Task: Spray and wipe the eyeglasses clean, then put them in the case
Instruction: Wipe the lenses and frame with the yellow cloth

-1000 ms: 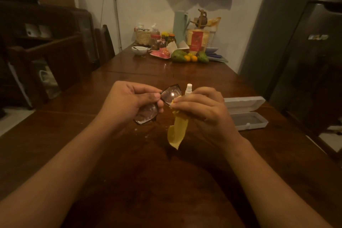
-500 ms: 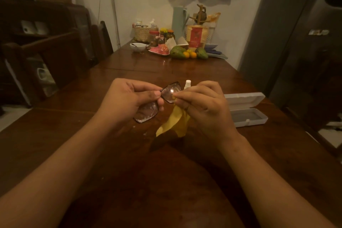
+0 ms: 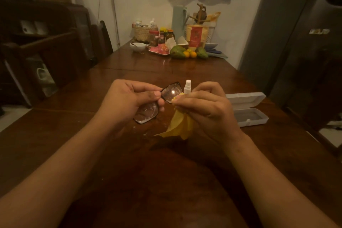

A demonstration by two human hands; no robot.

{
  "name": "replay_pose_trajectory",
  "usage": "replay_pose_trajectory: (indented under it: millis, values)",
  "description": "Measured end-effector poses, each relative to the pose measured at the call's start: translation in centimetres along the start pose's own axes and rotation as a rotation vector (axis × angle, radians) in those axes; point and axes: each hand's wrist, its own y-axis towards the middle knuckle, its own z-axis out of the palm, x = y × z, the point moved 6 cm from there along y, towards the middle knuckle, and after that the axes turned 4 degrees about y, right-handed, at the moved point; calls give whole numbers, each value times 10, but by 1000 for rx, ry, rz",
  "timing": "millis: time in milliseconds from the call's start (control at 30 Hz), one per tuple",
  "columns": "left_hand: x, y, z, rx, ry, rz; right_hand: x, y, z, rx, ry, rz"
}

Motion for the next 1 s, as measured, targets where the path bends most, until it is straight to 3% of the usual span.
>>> replay_pose_trajectory:
  millis: [267,500,867,1000]
  values:
    - [-1,-1,2,14,-12,-11,10,1,6,44,40,-65]
    - [2,-1,3,32,4,-4,-9,-1,-6,-30,-53,72]
    - [7,4,-1,32,24,4,3,4,5,2,34,72]
    - [10,8,-5,26,104,34,-6,3,-2,-37,105,172]
